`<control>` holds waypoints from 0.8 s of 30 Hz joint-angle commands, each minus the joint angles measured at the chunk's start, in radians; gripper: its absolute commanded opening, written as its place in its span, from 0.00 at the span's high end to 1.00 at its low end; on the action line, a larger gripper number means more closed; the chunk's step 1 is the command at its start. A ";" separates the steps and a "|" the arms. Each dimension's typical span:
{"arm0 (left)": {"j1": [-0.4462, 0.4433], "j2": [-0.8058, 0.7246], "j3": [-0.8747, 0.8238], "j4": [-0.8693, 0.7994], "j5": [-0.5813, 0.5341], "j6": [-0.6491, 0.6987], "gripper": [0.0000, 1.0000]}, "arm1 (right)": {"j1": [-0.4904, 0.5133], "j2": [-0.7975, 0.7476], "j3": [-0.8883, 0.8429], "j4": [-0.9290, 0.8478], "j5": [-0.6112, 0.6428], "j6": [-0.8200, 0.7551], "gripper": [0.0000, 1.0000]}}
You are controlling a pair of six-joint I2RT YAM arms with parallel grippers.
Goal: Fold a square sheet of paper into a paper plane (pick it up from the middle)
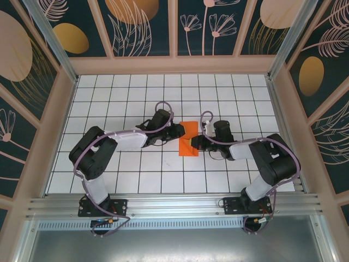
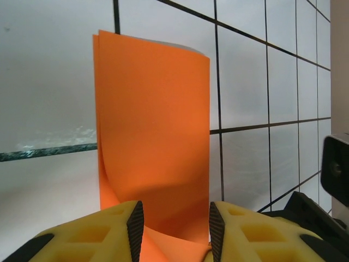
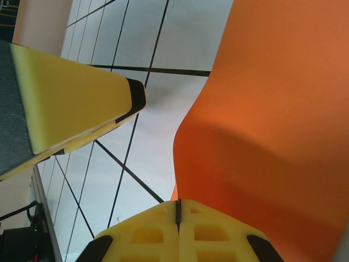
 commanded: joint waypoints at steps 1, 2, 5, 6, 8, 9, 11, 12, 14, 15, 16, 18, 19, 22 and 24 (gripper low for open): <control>0.002 0.021 0.071 -0.020 0.004 0.049 0.60 | -0.019 0.020 0.006 0.036 -0.068 0.007 0.99; 0.001 0.033 0.096 -0.038 -0.004 0.058 0.60 | -0.024 0.022 0.005 0.032 -0.069 0.004 0.99; 0.003 0.091 0.193 -0.107 -0.024 0.091 0.61 | -0.035 0.030 0.006 0.025 -0.085 -0.011 0.99; 0.004 0.114 0.221 -0.122 -0.025 0.096 0.62 | -0.037 0.030 0.009 0.018 -0.087 -0.017 0.99; 0.007 0.165 0.273 -0.141 -0.010 0.101 0.64 | -0.038 0.026 0.013 0.006 -0.091 -0.028 0.99; 0.006 0.184 0.291 -0.142 -0.001 0.101 0.64 | -0.039 0.024 0.012 0.005 -0.092 -0.033 0.98; 0.010 0.222 0.319 -0.145 0.014 0.102 0.65 | -0.040 0.021 0.011 0.009 -0.113 -0.039 0.98; 0.010 0.237 0.329 -0.142 0.027 0.103 0.65 | -0.039 0.020 0.013 0.010 -0.125 -0.042 0.98; 0.009 0.262 0.343 -0.138 0.039 0.103 0.65 | -0.039 0.019 0.015 0.010 -0.147 -0.049 0.98; 0.009 0.271 0.347 -0.132 0.042 0.103 0.65 | -0.040 0.017 0.016 0.009 -0.161 -0.054 0.98; 0.010 0.277 0.350 -0.123 0.043 0.102 0.65 | -0.040 0.015 0.018 0.004 -0.175 -0.061 0.98; 0.012 0.297 0.366 -0.131 0.036 0.107 0.65 | -0.040 0.015 0.023 -0.003 -0.194 -0.071 0.98; 0.013 0.309 0.376 -0.139 0.037 0.110 0.65 | -0.040 0.016 0.025 -0.007 -0.199 -0.076 0.98; 0.013 0.340 0.397 -0.152 0.051 0.119 0.66 | -0.040 0.017 0.037 -0.028 -0.203 -0.090 0.98; 0.013 0.352 0.410 -0.174 0.048 0.132 0.66 | -0.040 0.017 0.043 -0.034 -0.203 -0.092 0.97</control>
